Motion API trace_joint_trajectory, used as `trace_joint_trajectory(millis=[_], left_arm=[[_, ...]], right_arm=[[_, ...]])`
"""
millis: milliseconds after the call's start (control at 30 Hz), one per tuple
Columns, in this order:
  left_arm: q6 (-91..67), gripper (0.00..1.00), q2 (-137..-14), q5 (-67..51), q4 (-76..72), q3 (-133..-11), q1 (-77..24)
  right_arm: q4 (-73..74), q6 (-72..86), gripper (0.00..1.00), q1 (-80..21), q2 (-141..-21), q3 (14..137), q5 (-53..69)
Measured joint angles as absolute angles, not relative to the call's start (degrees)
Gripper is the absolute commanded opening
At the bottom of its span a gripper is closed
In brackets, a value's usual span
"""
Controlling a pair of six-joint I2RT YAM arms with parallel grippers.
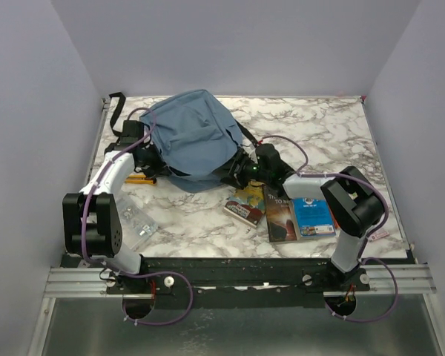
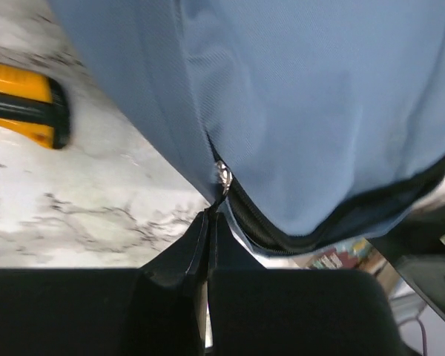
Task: Pack the student bag
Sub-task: Unzip the student bag at the center of the board.
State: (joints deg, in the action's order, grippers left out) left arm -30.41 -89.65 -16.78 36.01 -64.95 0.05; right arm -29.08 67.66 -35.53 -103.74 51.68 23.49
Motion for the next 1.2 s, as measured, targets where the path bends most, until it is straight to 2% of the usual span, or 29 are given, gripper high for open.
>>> trace_joint_trajectory(millis=[67,167,300,333,500,933,1200], left_arm=[[-30.81,0.0,-88.31,-18.96,35.4,-63.18,-1.56],[-31.11,0.0,-86.56,-21.45,34.28,-60.82,-3.49],[-31.42,0.0,-85.69,-23.99,33.1,-58.67,-5.04],[-31.44,0.0,-85.69,-24.18,32.99,-58.5,-5.15],[-31.44,0.0,-85.69,-24.77,32.42,-58.15,-5.39],[-31.44,0.0,-90.19,-18.04,37.58,-66.59,-3.6],[-31.51,0.0,-92.16,-16.49,39.59,-67.77,-0.56]], right_arm=[[-29.1,69.36,0.69,-36.07,-104.77,51.7,23.49],[-28.8,71.55,0.7,-36.53,-106.87,51.81,23.31],[-27.59,73.28,0.65,-36.53,-109.21,53.49,22.22],[-27.27,73.76,0.6,-36.53,-109.78,54.13,21.63],[-26.81,75.24,0.02,-36.51,-110.06,54.19,18.5],[-29.61,76.62,0.01,-35.4,-108.51,50.5,15.88],[-30.68,76.47,0.01,-35.46,-108.14,50.0,15.9]])
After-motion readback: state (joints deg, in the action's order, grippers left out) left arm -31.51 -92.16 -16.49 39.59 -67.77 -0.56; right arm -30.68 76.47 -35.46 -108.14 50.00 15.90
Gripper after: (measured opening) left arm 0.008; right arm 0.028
